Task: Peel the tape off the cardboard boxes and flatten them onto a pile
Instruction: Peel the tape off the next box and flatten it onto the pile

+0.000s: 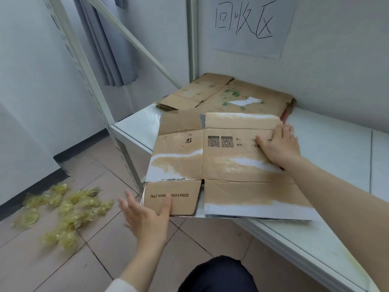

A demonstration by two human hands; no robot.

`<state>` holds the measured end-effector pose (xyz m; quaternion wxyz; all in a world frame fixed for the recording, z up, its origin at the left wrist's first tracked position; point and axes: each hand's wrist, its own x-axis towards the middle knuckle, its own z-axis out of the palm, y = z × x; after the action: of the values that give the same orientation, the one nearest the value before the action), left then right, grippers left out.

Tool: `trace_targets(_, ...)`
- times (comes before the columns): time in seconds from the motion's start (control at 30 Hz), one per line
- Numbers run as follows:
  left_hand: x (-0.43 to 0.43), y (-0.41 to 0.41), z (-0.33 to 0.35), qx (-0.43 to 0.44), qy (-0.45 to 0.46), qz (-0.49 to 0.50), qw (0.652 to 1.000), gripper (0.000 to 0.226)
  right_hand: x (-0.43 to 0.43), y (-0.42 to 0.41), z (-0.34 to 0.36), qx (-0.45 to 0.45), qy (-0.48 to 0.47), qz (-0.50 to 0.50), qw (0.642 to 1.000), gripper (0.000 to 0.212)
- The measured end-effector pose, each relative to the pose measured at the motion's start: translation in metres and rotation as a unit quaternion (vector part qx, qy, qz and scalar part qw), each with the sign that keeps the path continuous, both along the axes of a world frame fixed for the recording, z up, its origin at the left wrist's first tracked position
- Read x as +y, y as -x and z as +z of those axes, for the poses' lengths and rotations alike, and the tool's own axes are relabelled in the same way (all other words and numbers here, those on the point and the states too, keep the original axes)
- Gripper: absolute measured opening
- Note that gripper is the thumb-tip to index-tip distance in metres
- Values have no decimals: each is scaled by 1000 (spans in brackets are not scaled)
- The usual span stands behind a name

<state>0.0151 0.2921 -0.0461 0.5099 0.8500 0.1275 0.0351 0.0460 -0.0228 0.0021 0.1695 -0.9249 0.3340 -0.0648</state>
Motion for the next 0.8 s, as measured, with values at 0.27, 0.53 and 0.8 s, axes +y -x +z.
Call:
trace_targets(0.27, -10, 16, 33, 233, 539, -73, 806, 20, 13, 60, 42, -56, -255, -125, 957, 55)
trace_targets(0.53, -15, -29, 82, 97, 601, -56, 792, 18, 20, 82, 76, -208, -476, -138, 843, 17)
trace_targets(0.8, -86, -105, 106, 112, 541, -172, 815, 33, 14, 19, 74, -326, -503, -193, 777, 18)
